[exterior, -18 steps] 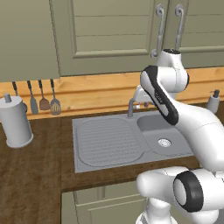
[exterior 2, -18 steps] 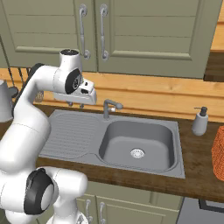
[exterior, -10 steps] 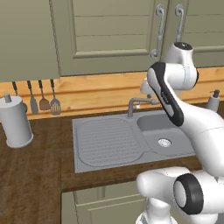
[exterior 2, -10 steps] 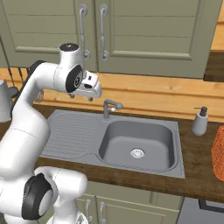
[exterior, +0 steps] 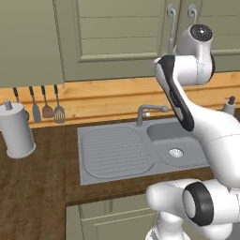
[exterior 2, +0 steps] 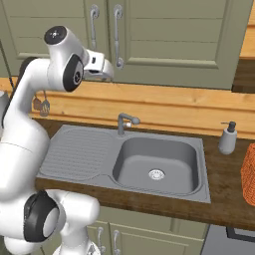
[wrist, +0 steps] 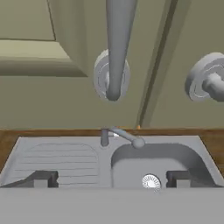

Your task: Open the cabinet, pick up the bread from the cabinet and place it in the basket. Then move the basket to the dining counter.

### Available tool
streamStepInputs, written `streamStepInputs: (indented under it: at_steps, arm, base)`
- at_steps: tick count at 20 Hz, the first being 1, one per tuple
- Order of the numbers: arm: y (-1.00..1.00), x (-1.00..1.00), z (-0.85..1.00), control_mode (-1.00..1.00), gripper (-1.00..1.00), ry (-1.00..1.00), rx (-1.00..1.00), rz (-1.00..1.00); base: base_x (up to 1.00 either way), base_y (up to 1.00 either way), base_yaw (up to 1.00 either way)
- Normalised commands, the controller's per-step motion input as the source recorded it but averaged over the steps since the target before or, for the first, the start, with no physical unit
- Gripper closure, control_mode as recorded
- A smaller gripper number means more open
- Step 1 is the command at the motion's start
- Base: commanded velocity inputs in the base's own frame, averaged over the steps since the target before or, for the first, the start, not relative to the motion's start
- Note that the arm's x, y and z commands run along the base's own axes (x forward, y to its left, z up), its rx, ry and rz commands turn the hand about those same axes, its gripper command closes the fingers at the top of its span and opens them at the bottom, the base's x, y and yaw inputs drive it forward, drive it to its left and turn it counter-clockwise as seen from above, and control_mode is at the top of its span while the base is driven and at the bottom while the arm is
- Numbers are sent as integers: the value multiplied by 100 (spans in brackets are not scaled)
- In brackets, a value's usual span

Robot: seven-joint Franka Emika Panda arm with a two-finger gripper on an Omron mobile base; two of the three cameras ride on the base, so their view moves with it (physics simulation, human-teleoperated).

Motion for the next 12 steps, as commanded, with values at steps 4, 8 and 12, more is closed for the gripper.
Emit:
streamStepInputs:
  at_steps: [4, 8, 12]
  arm:
    - [0, 51, 100, -100, -100, -37, -22, 0]
    - [0, 15, 100, -100, -100, -11, 4, 0]
    - [-1, 17, 89, -100, -100, 0, 13, 3]
  base:
    - [0, 0, 0]
    - [0, 0, 0]
    - [0, 0, 0]
